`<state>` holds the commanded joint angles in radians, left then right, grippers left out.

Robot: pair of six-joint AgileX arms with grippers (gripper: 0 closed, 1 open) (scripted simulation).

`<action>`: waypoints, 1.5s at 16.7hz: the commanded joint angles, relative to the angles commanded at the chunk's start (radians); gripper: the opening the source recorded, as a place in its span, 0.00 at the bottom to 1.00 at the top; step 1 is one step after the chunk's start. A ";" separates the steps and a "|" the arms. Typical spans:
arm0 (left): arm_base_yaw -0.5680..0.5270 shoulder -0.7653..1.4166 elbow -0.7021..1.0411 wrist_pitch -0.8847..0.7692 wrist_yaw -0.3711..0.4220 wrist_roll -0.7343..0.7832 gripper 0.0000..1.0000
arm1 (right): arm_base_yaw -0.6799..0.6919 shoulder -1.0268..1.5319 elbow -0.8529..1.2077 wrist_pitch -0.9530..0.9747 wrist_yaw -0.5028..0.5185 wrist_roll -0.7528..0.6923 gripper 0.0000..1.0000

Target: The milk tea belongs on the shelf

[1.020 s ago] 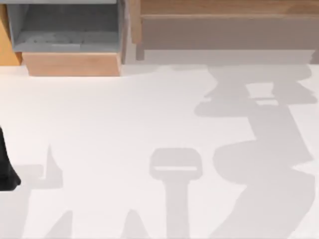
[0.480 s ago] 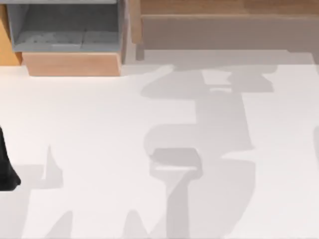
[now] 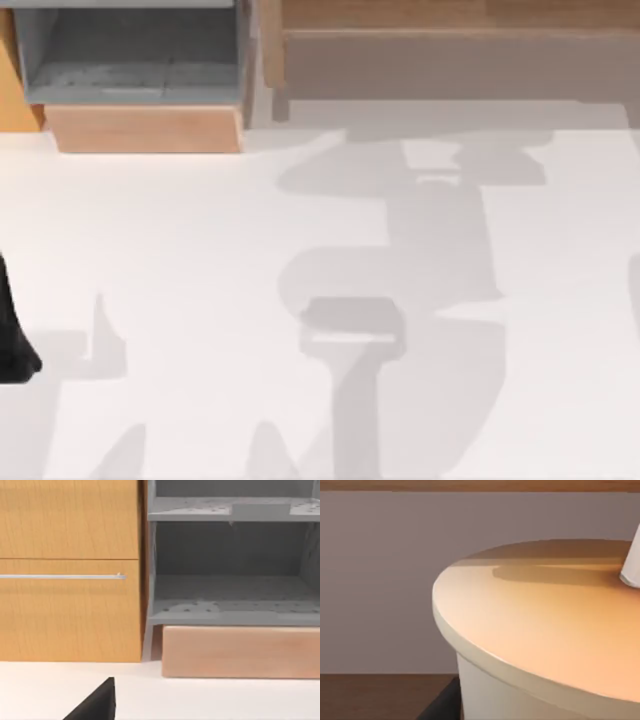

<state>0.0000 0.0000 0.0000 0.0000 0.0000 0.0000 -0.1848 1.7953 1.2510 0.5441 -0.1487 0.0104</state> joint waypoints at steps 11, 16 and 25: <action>0.000 0.000 0.000 0.000 0.000 0.000 1.00 | 0.020 0.170 0.109 0.070 0.020 -0.002 0.00; 0.000 0.000 0.000 0.000 0.000 0.000 1.00 | 0.020 0.170 0.109 0.070 0.020 -0.002 0.23; 0.000 0.000 0.000 0.000 0.000 0.000 1.00 | 0.020 0.170 0.109 0.070 0.020 -0.002 0.90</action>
<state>0.0000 0.0000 0.0000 0.0000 0.0000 0.0000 -0.1652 1.9657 1.3605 0.6137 -0.1291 0.0080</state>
